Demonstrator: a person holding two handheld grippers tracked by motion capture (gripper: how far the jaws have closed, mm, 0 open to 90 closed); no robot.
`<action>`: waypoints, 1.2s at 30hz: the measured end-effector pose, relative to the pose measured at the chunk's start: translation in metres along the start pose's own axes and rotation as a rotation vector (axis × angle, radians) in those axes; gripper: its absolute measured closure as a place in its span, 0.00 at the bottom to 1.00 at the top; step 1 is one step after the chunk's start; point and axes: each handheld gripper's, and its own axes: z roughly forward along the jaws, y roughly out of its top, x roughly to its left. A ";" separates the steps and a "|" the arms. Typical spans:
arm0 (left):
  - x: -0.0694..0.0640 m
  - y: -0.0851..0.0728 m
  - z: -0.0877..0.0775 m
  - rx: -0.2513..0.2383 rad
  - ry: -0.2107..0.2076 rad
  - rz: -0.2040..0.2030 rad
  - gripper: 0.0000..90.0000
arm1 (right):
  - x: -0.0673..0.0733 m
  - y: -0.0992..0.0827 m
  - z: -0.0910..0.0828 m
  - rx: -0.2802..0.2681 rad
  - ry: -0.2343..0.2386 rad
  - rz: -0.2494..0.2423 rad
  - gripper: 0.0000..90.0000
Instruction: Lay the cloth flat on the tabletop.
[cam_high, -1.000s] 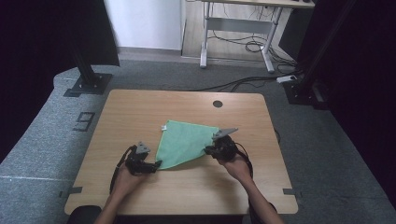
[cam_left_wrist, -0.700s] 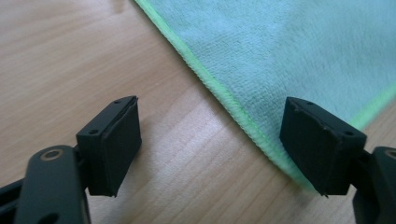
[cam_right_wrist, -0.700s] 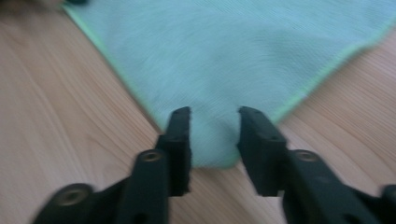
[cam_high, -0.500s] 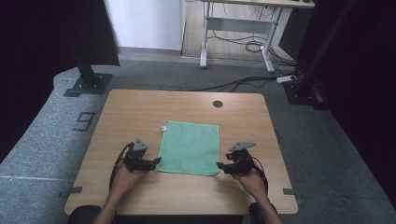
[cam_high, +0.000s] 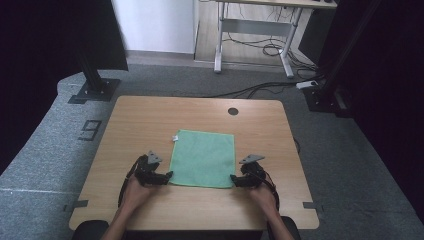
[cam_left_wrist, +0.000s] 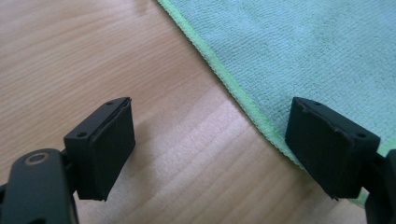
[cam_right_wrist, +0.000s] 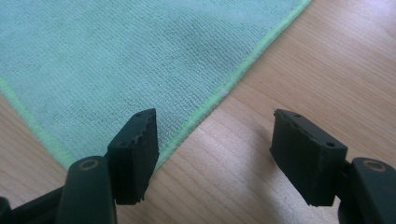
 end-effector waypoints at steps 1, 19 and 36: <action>-0.001 -0.001 -0.001 0.000 -0.003 -0.002 0.17 | -0.001 0.000 0.000 -0.003 -0.006 -0.001 0.35; -0.006 0.003 -0.010 -0.026 -0.007 0.024 0.17 | -0.004 -0.006 -0.004 -0.048 0.005 0.021 0.34; 0.026 -0.012 -0.041 -0.012 -0.022 -0.011 0.12 | -0.028 -0.017 -0.026 -0.085 -0.009 0.051 0.15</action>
